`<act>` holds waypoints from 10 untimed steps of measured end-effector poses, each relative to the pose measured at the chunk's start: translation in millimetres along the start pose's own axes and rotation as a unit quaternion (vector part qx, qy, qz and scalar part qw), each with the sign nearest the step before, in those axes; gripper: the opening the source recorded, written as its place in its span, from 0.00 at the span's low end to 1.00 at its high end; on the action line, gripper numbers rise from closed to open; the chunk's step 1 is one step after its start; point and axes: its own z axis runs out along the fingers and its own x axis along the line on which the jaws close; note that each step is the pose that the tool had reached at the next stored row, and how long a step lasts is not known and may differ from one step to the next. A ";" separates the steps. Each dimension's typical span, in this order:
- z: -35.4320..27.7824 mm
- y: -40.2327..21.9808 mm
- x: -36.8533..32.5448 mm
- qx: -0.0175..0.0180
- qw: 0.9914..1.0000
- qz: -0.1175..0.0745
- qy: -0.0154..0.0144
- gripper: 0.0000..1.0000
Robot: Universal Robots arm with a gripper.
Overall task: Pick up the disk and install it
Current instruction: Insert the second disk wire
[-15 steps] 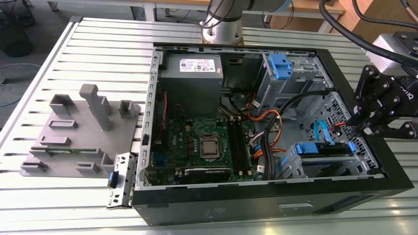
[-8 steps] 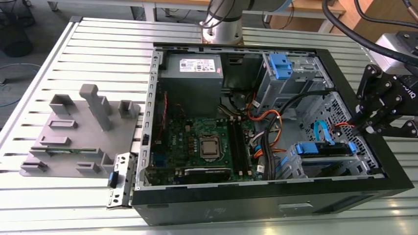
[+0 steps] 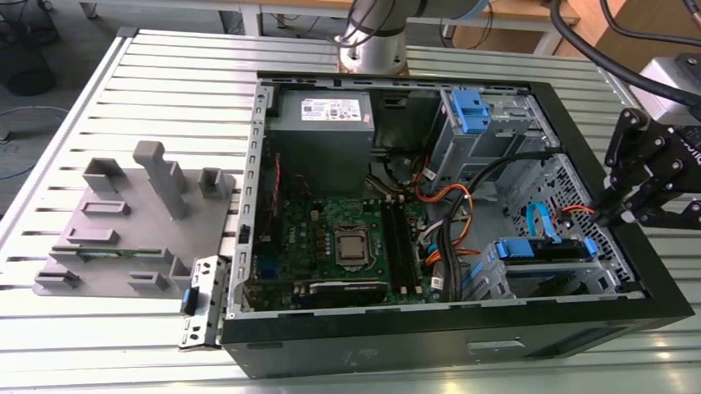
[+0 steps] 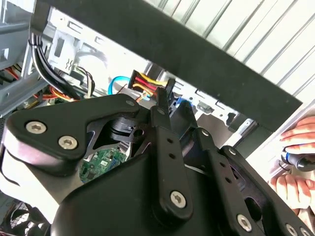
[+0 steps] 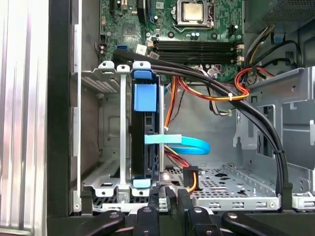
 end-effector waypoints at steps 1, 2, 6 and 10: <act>0.3 -1.5 -0.3 0.000 1.000 0.000 0.000 0.29; 1.0 -2.9 -0.6 0.000 1.000 0.000 0.000 0.29; 5.0 -5.9 -1.7 -0.002 1.000 0.000 0.000 0.29; 6.8 -6.1 -2.0 -0.003 1.000 0.000 0.000 0.29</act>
